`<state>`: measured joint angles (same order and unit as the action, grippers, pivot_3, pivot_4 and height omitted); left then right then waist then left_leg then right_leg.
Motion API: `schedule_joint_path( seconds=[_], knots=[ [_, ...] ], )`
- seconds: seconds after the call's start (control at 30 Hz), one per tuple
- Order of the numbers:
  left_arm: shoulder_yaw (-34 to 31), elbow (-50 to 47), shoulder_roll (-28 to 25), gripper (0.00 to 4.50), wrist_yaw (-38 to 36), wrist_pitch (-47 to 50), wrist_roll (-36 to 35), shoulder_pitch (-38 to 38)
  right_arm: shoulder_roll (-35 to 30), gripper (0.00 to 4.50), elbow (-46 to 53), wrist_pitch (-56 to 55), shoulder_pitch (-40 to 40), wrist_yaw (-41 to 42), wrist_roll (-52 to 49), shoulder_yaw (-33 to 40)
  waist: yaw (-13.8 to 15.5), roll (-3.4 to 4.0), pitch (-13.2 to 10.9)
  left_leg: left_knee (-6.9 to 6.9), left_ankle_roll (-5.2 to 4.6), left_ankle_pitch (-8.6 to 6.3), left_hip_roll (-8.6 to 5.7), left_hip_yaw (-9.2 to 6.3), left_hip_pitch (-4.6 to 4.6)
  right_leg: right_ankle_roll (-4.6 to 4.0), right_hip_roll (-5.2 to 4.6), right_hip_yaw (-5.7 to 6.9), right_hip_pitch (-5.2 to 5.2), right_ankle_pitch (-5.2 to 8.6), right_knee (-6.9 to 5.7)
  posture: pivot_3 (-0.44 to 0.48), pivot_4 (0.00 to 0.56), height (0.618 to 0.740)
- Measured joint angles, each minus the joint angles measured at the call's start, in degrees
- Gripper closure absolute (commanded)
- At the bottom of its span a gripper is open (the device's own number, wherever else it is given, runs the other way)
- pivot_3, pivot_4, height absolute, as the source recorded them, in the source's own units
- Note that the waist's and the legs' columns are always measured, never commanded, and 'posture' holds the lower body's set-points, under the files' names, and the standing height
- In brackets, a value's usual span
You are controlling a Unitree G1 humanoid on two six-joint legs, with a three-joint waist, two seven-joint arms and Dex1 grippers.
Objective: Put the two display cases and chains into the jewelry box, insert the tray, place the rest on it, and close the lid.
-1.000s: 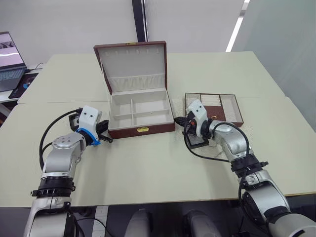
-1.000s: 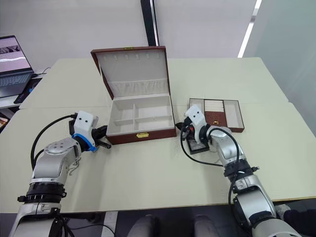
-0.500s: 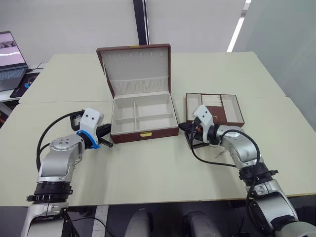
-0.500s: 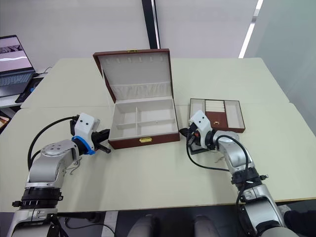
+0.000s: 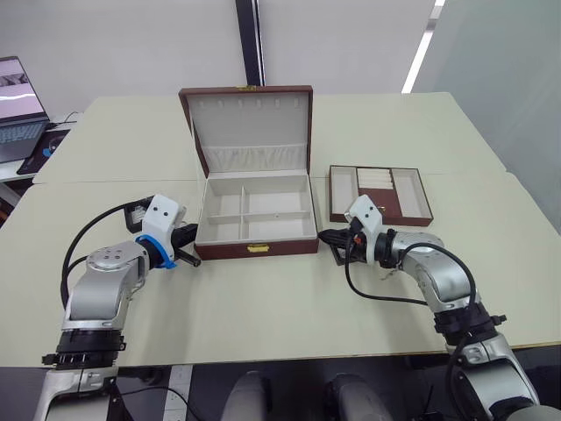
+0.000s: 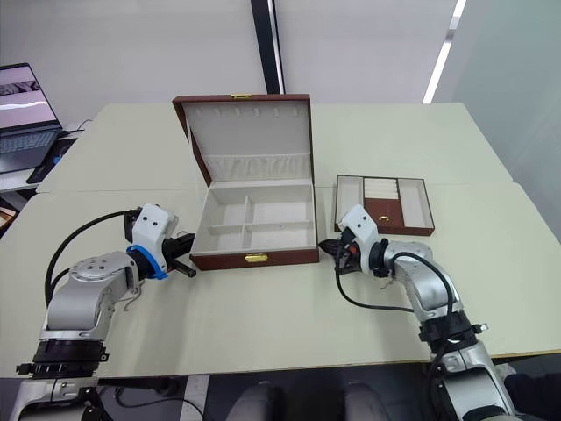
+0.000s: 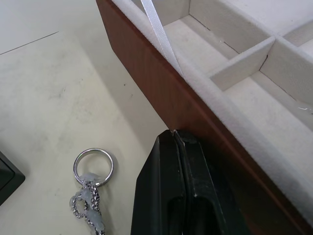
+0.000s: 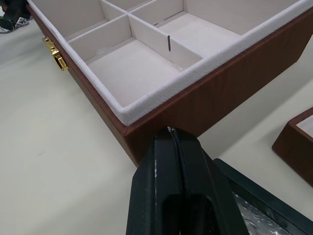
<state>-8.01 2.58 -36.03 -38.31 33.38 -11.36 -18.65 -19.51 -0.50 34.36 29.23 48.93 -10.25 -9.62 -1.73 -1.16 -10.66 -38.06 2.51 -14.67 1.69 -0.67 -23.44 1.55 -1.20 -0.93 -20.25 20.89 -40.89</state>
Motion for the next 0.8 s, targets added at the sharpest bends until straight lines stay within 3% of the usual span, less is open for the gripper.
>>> schedule_joint_path(
  seconds=[0.8],
  knots=[
    [-0.2, 0.5, -0.2, 4.5, 0.0, -0.9, 0.0, 0.1, 0.0, 4.47, 0.8, 0.2, -0.7, 0.3, -0.1, 0.0, 0.0, 0.0, 0.0, 0.0, 0.0, 0.0, 0.0, -0.03, 0.0, 0.0, 0.0, 0.02, 0.01, 0.0, 0.0, 0.0, 0.15, 0.74]
  ],
)
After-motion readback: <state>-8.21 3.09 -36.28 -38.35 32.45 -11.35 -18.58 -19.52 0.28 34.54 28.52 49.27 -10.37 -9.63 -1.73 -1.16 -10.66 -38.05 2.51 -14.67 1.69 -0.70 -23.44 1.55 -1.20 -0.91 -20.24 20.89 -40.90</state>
